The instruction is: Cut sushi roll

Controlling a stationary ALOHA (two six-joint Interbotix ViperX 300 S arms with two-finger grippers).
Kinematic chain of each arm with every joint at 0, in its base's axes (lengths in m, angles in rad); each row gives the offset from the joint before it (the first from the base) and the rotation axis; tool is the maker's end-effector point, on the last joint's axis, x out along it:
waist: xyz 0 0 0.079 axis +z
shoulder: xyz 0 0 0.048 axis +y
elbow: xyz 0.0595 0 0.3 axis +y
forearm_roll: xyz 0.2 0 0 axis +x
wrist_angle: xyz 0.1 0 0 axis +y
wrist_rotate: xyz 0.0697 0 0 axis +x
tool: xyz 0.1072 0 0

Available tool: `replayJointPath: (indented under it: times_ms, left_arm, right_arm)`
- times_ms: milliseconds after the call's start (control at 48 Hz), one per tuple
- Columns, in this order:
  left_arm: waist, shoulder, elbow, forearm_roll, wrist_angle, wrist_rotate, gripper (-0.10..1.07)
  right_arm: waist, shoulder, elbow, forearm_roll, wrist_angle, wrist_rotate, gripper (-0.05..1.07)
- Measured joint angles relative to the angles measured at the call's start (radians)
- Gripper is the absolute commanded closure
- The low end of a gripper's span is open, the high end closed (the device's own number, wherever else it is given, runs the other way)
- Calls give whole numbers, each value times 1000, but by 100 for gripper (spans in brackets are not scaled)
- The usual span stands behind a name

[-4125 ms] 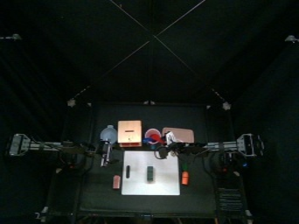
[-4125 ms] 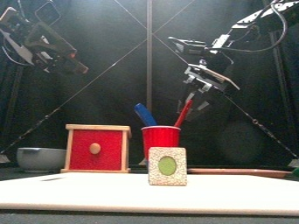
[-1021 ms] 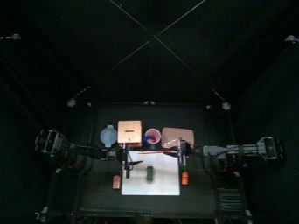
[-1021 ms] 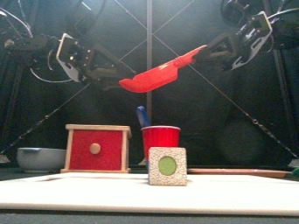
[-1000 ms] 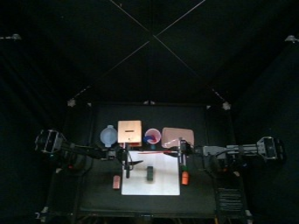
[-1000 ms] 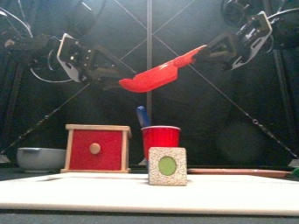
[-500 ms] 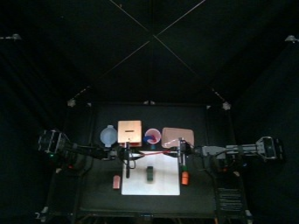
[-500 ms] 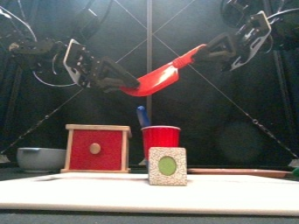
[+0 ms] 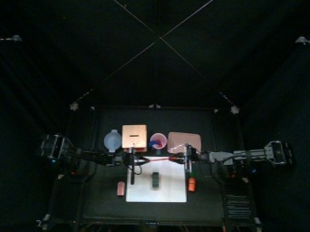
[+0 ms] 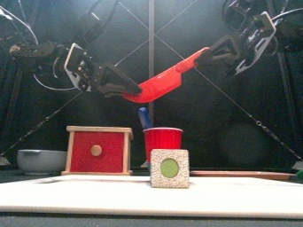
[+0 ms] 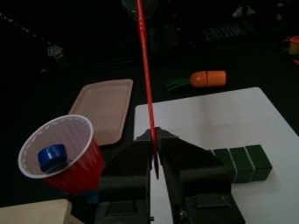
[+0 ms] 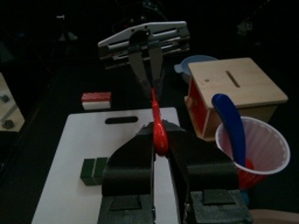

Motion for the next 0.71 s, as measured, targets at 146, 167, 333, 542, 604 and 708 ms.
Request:
replayJointPath:
  times_ms: [146, 167, 333, 542, 604, 708]
  left_arm:
    - [-28, -2, 14, -2, 43, -5, 58]
    - [-34, -2, 14, 0, 51, -6, 58]
    - [-97, 8, 5, -5, 172, -9, 58]
    - [-133, 29, -18, -64, 256, -11, 58]
    - [-137, 32, -18, -78, 261, -11, 58]
    - [-147, 37, -17, -92, 267, -11, 58]
  right_arm:
    - [48, 29, 29, 37, 41, 2, 58]
    - [55, 34, 32, 44, 49, 2, 58]
    - [120, 91, 31, 152, 140, 2, 58]
    - [155, 163, 5, 229, 190, 0, 59]
    - [160, 176, -3, 241, 195, 0, 62]
    - [175, 206, -14, 252, 198, 0, 67]
